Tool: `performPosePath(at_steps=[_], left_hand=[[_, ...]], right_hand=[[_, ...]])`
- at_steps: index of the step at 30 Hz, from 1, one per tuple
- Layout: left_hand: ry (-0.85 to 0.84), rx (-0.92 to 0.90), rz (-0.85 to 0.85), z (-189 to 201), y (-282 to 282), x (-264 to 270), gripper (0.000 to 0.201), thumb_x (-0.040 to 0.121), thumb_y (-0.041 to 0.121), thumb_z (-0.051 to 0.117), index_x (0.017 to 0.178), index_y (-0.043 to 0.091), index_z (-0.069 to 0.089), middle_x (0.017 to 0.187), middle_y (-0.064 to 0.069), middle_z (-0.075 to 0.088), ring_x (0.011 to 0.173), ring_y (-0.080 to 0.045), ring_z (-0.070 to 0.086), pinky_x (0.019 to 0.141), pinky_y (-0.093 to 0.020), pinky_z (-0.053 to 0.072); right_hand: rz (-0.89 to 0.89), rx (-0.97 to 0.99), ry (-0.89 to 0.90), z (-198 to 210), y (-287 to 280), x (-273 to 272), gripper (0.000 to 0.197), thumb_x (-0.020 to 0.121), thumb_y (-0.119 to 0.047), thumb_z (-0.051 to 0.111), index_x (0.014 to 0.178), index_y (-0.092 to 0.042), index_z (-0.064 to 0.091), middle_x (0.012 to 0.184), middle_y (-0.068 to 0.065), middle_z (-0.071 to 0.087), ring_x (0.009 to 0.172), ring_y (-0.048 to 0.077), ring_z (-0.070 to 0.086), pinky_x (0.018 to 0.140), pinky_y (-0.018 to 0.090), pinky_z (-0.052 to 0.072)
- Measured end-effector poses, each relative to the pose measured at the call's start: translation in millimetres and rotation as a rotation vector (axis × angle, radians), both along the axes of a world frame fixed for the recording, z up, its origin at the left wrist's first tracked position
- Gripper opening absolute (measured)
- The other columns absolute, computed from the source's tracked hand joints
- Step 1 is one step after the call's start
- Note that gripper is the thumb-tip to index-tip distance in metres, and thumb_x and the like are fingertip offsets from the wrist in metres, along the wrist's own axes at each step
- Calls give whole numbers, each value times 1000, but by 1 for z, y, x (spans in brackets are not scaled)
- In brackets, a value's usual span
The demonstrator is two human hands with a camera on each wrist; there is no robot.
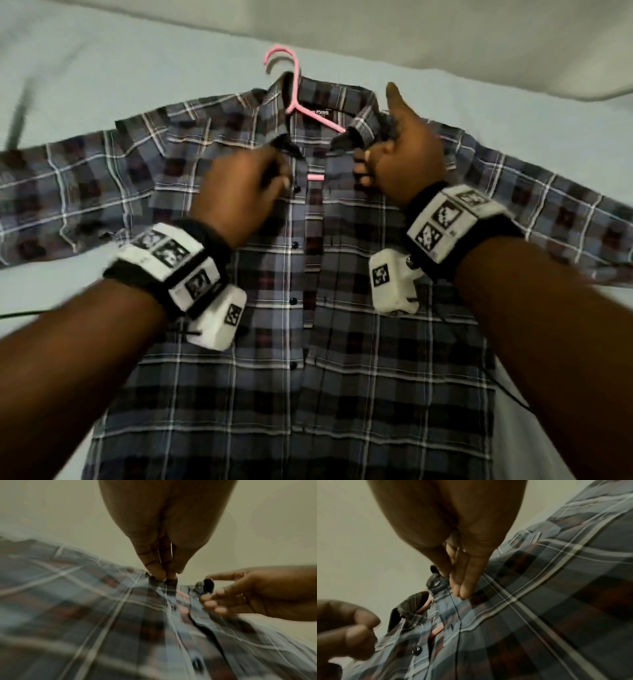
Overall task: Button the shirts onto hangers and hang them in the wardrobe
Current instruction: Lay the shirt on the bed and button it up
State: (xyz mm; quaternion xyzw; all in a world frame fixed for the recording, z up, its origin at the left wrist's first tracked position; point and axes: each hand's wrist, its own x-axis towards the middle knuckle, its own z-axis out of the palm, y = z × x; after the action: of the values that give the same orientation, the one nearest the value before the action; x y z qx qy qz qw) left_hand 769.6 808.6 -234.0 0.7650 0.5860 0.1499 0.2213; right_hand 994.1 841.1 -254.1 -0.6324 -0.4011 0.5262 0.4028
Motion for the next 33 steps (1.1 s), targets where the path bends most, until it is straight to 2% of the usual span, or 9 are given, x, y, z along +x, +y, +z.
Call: performPosePath(at_steps=[2, 4, 6, 10, 15, 19, 23, 27, 33], left_hand=[[45, -98, -45, -22, -16, 8, 25, 96, 22, 65, 120, 15, 65, 113, -11, 68, 103, -32, 64, 85, -42, 52], [130, -110, -104, -37, -17, 17, 34, 97, 18, 62, 130, 12, 58, 121, -18, 60, 109, -40, 60, 88, -44, 48], [138, -104, -64, -43, -8, 23, 32, 99, 13, 57, 131, 12, 58, 125, -20, 57, 111, -42, 59, 89, -46, 47], [102, -148, -8, -48, 10, 24, 19, 101, 15, 53, 118, 10, 58, 117, -18, 63, 107, -41, 61, 83, -45, 47], [108, -174, 21, -49, 15, 29, 25, 100, 27, 60, 113, 7, 60, 116, -20, 63, 106, -41, 62, 85, -46, 48], [56, -162, 35, -42, 18, 32, 20, 101, 23, 53, 106, 5, 63, 111, -22, 65, 104, -41, 62, 82, -40, 45], [-147, -173, 114, -41, 20, 22, 14, 92, 18, 59, 87, 10, 69, 89, -13, 73, 87, -32, 68, 78, -37, 53], [-554, -393, 159, -50, 18, 12, 19, 92, 2, 67, 76, 12, 64, 63, -7, 67, 56, -19, 66, 61, -32, 56], [-703, -478, 159, -46, 13, 9, 16, 95, -8, 60, 88, 5, 64, 70, -11, 65, 58, -6, 68, 52, -18, 54]], right_hand=[[-15, 115, -346, 1, -19, -8, 49, 92, -9, 55, 136, -29, 51, 65, 3, 59, 56, 24, 60, 55, 35, 54], [75, 97, -728, -1, -34, -26, 10, 88, -15, 65, 98, -14, 63, 70, 3, 63, 66, 21, 63, 66, 35, 55], [158, 30, -928, -4, -39, -45, 22, 88, -28, 69, 79, -9, 64, 80, 12, 67, 80, 31, 64, 73, 34, 53], [187, -64, -1066, -12, -33, -70, 47, 87, -45, 72, 110, -4, 64, 116, 19, 63, 109, 36, 60, 86, 37, 49], [228, -52, -1207, -9, -31, -78, 23, 96, -18, 60, 111, -2, 65, 115, 21, 65, 109, 39, 62, 85, 39, 51], [238, -66, -1045, -2, -36, -73, 18, 92, -18, 58, 98, -3, 64, 107, 20, 65, 101, 37, 62, 77, 37, 47], [-22, -37, -635, -13, -37, -64, 25, 84, -16, 59, 65, -18, 43, 76, 6, 56, 78, 29, 55, 65, 29, 40], [-53, 56, -549, -24, -41, -63, 20, 85, -10, 64, 69, -18, 56, 59, -9, 51, 57, 8, 49, 54, 17, 37], [36, 104, -516, -31, -45, -70, 18, 90, -6, 66, 76, -16, 59, 64, -14, 51, 59, -1, 46, 54, 9, 34]])
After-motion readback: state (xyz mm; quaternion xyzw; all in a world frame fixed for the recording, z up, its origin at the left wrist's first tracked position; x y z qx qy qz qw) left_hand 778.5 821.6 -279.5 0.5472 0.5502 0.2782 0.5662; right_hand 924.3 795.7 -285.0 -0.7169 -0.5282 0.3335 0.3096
